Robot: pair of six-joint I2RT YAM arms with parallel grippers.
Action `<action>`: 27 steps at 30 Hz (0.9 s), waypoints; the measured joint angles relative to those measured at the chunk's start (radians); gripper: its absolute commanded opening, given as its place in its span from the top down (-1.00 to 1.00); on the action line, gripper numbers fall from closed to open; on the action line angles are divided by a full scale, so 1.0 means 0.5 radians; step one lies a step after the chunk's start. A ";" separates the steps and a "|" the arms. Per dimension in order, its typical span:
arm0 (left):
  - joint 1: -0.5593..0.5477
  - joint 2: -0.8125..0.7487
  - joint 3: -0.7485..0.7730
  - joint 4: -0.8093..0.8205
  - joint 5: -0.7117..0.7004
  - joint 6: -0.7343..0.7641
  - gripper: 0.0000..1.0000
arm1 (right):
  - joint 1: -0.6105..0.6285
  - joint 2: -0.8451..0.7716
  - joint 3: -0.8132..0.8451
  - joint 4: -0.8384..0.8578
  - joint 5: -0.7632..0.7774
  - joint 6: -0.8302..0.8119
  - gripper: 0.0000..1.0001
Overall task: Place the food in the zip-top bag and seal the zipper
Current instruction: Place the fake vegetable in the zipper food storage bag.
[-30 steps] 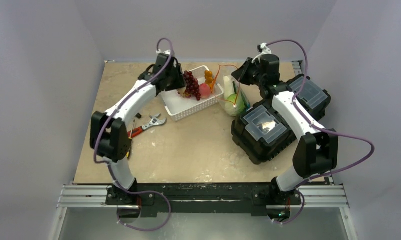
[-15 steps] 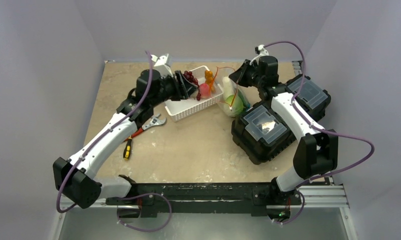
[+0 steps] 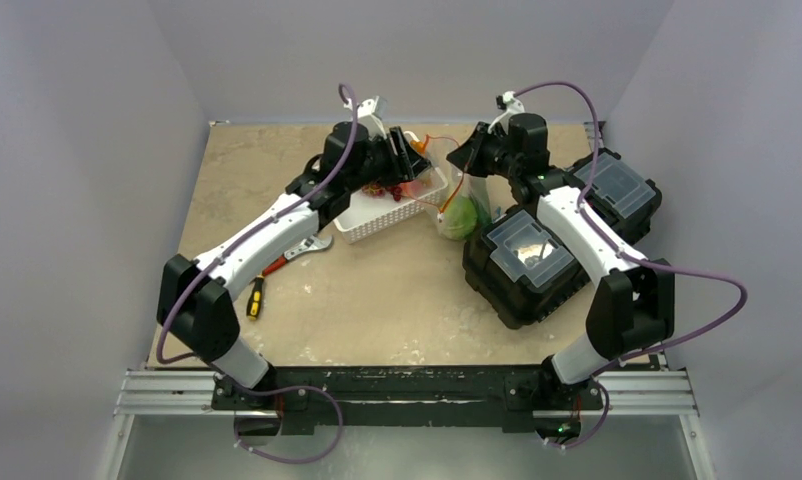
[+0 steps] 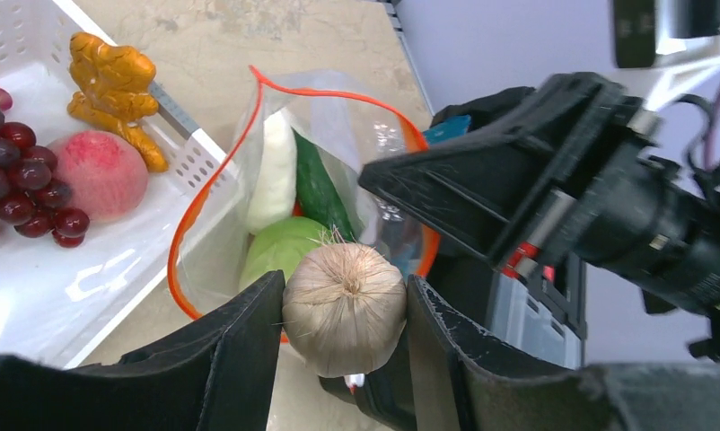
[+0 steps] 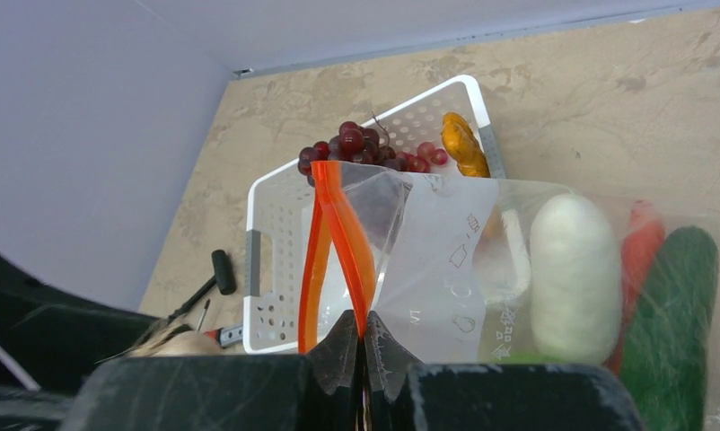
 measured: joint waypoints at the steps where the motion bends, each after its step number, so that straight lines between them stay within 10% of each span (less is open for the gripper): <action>1: 0.000 0.053 0.031 -0.001 -0.008 -0.009 0.39 | 0.000 -0.002 0.000 0.000 -0.007 -0.001 1.00; 5: 0.000 0.210 0.074 -0.026 -0.067 -0.035 0.25 | 0.001 -0.008 0.000 0.000 -0.016 0.000 1.00; 12: 0.000 0.438 0.349 -0.138 -0.098 -0.069 -0.95 | 0.001 -0.027 0.000 -0.001 -0.024 -0.001 1.00; 27: 0.002 0.169 0.426 -0.336 -0.278 0.168 -0.98 | 0.001 -0.040 0.000 -0.003 -0.022 -0.003 1.00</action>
